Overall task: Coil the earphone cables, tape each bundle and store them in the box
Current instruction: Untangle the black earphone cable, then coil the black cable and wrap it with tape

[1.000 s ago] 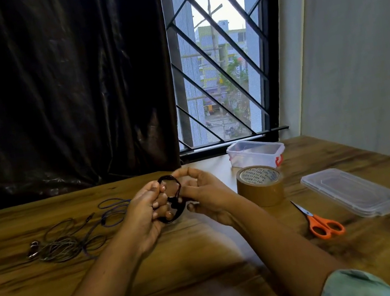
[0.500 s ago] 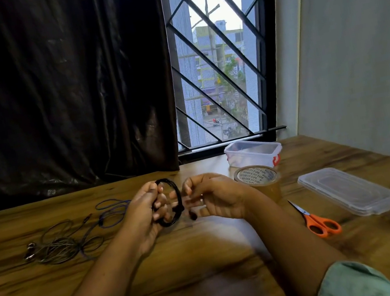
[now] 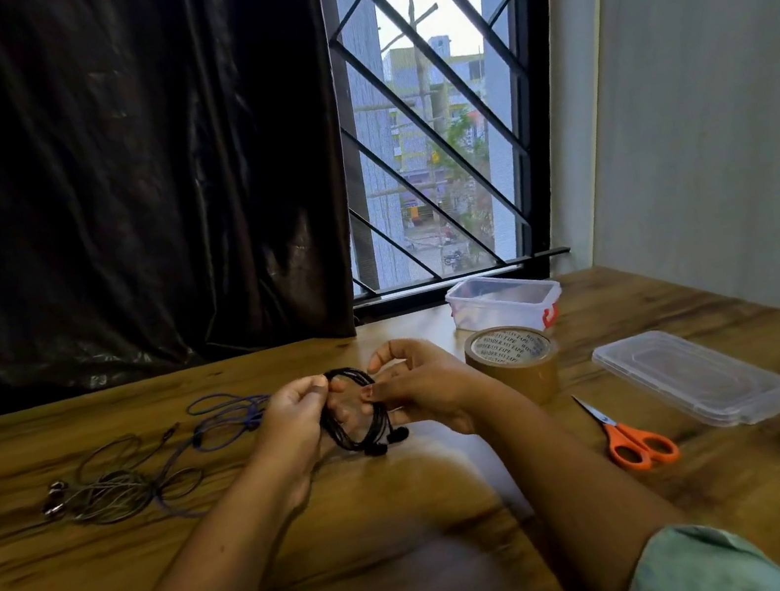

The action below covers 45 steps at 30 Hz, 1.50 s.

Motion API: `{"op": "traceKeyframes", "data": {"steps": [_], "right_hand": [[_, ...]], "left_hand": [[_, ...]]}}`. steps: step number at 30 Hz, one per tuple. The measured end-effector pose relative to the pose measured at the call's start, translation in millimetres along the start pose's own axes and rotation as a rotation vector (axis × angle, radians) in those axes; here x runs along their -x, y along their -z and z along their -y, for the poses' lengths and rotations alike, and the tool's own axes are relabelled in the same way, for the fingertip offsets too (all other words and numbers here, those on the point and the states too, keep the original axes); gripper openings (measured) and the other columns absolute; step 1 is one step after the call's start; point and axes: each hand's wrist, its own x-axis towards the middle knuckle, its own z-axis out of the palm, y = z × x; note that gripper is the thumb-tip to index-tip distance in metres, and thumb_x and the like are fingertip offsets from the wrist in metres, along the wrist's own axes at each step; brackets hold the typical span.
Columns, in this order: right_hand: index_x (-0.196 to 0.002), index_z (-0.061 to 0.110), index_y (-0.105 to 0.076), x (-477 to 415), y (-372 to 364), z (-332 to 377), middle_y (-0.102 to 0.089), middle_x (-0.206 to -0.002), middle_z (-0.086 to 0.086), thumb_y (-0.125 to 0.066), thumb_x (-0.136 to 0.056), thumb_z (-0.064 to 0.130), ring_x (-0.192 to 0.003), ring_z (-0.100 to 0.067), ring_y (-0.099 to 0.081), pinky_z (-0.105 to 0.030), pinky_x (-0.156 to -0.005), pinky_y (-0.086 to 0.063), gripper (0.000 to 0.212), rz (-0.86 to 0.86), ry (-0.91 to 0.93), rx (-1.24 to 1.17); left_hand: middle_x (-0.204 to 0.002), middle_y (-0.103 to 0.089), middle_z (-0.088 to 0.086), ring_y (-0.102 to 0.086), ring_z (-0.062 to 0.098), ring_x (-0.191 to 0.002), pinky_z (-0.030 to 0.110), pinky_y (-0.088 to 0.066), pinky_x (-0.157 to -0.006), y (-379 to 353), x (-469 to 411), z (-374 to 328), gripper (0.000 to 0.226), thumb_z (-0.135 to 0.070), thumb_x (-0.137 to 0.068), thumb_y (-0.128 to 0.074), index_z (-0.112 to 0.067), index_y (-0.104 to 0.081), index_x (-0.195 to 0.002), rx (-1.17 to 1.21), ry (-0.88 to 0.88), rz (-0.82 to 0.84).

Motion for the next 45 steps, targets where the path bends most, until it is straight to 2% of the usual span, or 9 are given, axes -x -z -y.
{"op": "traceKeyframes", "data": {"steps": [4,9,16,21,25,30,38,41,45], "right_hand": [[-0.089,0.013,-0.053,-2,0,-4,-0.063,-0.081,-0.007,-0.065,-0.084,-0.002,-0.071,-0.018,-0.066,-0.037,-0.073,-0.057,0.020,-0.063,-0.045,0.192],[-0.087,0.015,-0.056,-1,-8,-7,-0.059,-0.088,-0.004,-0.067,-0.085,0.004,-0.066,-0.010,-0.057,-0.016,-0.050,-0.049,0.015,-0.175,-0.053,0.466],[-0.081,0.018,-0.063,1,-14,-11,-0.063,-0.092,-0.003,-0.063,-0.086,0.013,-0.081,-0.017,-0.060,-0.026,-0.067,-0.051,0.007,-0.258,0.055,0.789],[-0.103,0.022,-0.064,18,14,8,-0.066,-0.104,-0.003,-0.052,-0.093,0.019,-0.098,-0.025,-0.060,-0.035,-0.083,-0.047,0.016,-0.484,0.153,1.097],[-0.114,0.023,-0.061,47,52,15,-0.061,-0.121,-0.006,-0.056,-0.088,0.027,-0.117,-0.029,-0.051,-0.042,-0.101,-0.036,0.027,-0.597,-0.122,1.360],[-0.115,0.021,-0.061,56,60,4,-0.058,-0.128,-0.005,-0.062,-0.083,0.023,-0.126,-0.027,-0.045,-0.050,-0.111,-0.019,0.032,-0.424,-0.240,1.358],[-0.107,0.020,-0.065,31,28,3,-0.068,-0.097,-0.001,-0.075,-0.074,0.036,-0.091,-0.022,-0.065,-0.044,-0.081,-0.054,0.038,-0.383,0.144,0.743],[-0.106,0.012,-0.065,31,10,5,-0.069,-0.088,0.000,-0.079,-0.075,0.025,-0.070,-0.011,-0.067,-0.025,-0.063,-0.057,0.036,-0.323,0.243,0.573],[-0.087,0.009,-0.064,27,-2,-1,-0.068,-0.082,-0.011,-0.080,-0.070,0.030,-0.072,-0.029,-0.067,-0.049,-0.063,-0.057,0.031,-0.346,0.318,0.477]], "left_hand": [[-0.082,-0.066,0.006,-0.062,0.022,-0.076,0.036,-0.054,-0.067,10,-9,13,0.018,-0.016,-0.097,-0.050,-0.009,-0.066,-0.094,-0.341,-0.053,-0.090],[-0.097,-0.071,0.001,-0.060,0.012,-0.081,0.024,-0.044,-0.064,13,-11,26,0.019,-0.027,-0.092,-0.059,-0.017,-0.071,-0.102,-1.013,-0.286,-0.215],[-0.100,-0.071,0.000,-0.062,0.012,-0.088,0.022,-0.046,-0.069,11,-7,30,0.020,-0.026,-0.090,-0.062,-0.017,-0.070,-0.105,-1.067,-0.381,-0.193],[-0.093,-0.069,-0.002,-0.061,0.011,-0.082,0.028,-0.052,-0.069,9,-3,25,0.013,-0.021,-0.091,-0.059,-0.020,-0.070,-0.098,-1.043,-0.501,-0.199],[-0.093,-0.063,-0.004,-0.056,0.010,-0.080,0.025,-0.048,-0.066,6,0,22,0.012,-0.020,-0.091,-0.058,-0.021,-0.070,-0.093,-1.049,-0.586,-0.167],[-0.092,-0.064,-0.003,-0.052,0.007,-0.076,0.022,-0.043,-0.065,2,5,19,0.012,-0.015,-0.090,-0.060,-0.019,-0.070,-0.094,-1.007,-0.643,-0.115],[-0.134,-0.053,0.001,-0.049,0.020,-0.123,0.037,-0.042,-0.100,-10,12,18,0.043,-0.029,-0.092,-0.055,-0.026,-0.050,-0.135,-0.779,-0.662,-0.080],[-0.131,-0.056,0.001,-0.051,0.019,-0.119,0.043,-0.045,-0.098,-9,9,19,0.043,-0.033,-0.090,-0.055,-0.025,-0.053,-0.132,-0.682,-0.646,-0.072],[-0.118,-0.061,-0.011,-0.054,0.016,-0.109,0.031,-0.043,-0.086,-7,7,17,0.032,-0.029,-0.087,-0.062,-0.019,-0.066,-0.117,-0.672,-0.716,-0.187]]}}
